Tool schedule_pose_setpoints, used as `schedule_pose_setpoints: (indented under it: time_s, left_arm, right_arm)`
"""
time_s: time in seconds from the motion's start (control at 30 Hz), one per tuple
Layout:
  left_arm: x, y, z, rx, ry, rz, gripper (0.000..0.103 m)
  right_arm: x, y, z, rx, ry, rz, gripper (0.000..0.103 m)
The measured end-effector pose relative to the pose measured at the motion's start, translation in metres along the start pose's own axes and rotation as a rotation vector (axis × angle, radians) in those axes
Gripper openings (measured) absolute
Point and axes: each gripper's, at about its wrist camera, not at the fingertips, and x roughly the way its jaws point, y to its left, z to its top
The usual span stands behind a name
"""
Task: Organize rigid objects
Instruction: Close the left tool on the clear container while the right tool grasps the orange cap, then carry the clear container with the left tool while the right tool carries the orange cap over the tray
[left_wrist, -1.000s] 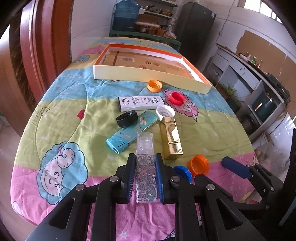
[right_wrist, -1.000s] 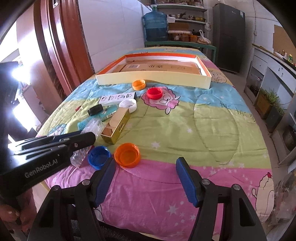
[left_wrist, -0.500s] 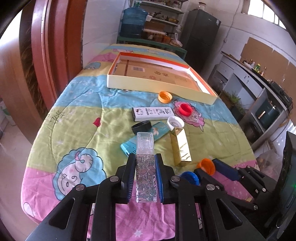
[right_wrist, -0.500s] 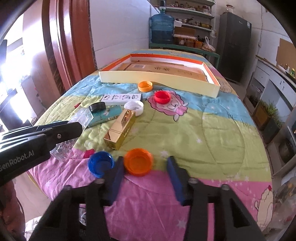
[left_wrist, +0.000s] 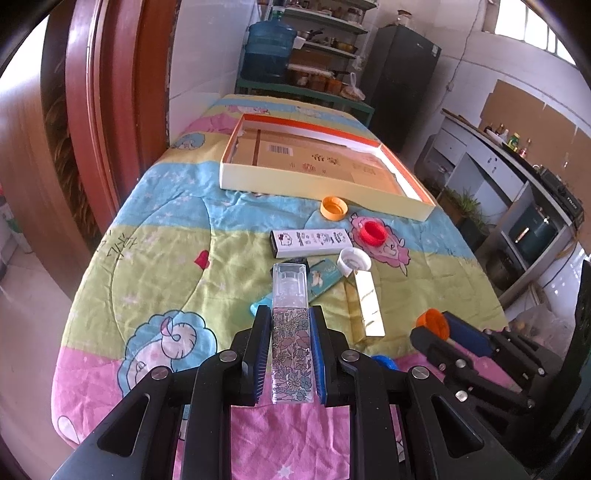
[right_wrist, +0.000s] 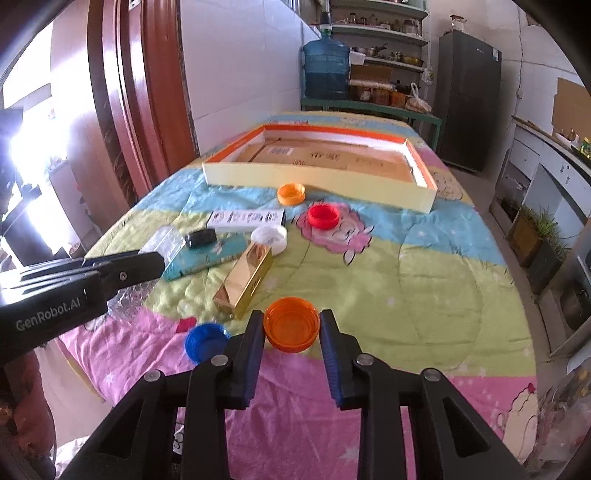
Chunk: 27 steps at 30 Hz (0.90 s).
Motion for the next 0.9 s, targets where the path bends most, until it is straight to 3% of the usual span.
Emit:
schedule_pose_setpoints:
  time_s: [0.53, 0.9]
  left_arm:
    - [0.0, -0.008, 0.057, 0.037, -0.047, -0.014, 0.021]
    - [0.04, -0.011, 0.126, 0.074, -0.068, 0.009, 0.021]
  right_arm:
    - [0.001, -0.017, 0.052, 0.029, -0.039, 0.015, 0.03]
    - [0.031, -0.041, 0.113, 0.041, -0.083, 0.016, 0.03]
